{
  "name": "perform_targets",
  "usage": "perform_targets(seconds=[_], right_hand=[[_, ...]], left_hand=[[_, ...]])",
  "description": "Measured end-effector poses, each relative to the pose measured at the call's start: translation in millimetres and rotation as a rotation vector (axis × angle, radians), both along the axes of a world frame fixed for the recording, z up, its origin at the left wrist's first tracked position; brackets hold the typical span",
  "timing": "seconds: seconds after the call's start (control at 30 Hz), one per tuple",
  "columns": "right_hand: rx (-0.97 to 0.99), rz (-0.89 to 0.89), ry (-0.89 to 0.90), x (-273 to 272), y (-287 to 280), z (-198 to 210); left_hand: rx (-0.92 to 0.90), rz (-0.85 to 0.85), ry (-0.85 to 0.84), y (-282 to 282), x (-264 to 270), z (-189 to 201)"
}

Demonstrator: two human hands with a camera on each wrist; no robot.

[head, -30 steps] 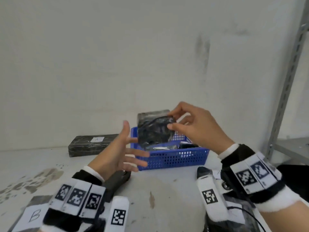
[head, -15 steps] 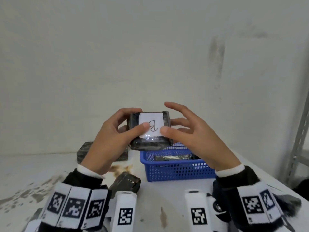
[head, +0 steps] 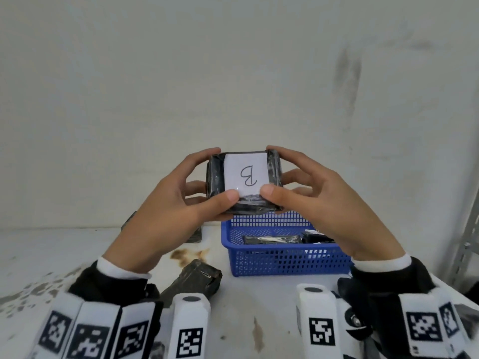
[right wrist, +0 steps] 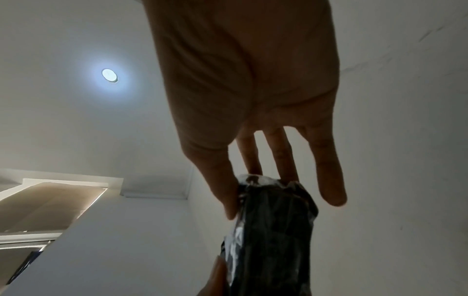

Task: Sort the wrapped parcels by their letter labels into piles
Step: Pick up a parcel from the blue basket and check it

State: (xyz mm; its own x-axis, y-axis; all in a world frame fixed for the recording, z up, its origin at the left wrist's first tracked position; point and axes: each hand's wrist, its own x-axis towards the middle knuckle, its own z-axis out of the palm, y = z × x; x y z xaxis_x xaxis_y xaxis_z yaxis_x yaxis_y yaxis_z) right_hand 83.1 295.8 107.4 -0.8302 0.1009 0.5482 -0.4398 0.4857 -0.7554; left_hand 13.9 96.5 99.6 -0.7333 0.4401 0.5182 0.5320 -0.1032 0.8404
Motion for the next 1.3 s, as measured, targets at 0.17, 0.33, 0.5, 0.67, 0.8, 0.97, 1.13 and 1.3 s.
perform_targets(seconds=[0.17,0.33,0.5,0.67,0.8,0.97,1.13,1.3], right_hand=[[-0.038,0.028,-0.008,3,-5,1],[-0.02,0.007,-0.015,1,-7,0],[-0.034,0.018,0.004,2,-7,1],[-0.013,0.015,0.023,3,-9,1],[-0.013,0.016,0.023,3,-10,1],[-0.007,-0.004,0.021,2,-11,0],[-0.005,-0.016,0.008,3,-14,2],[-0.01,-0.026,0.013,3,-15,3]], left_hand=[[-0.039,0.07,0.045,3,8,2],[-0.055,0.127,0.063,7,11,1],[-0.026,0.128,0.061,9,16,3],[0.006,0.155,0.054,9,16,3],[0.027,0.17,0.049,9,16,3],[0.054,0.159,0.014,11,14,1],[0.071,0.145,-0.004,11,14,0],[0.04,0.153,0.01,12,13,-1]])
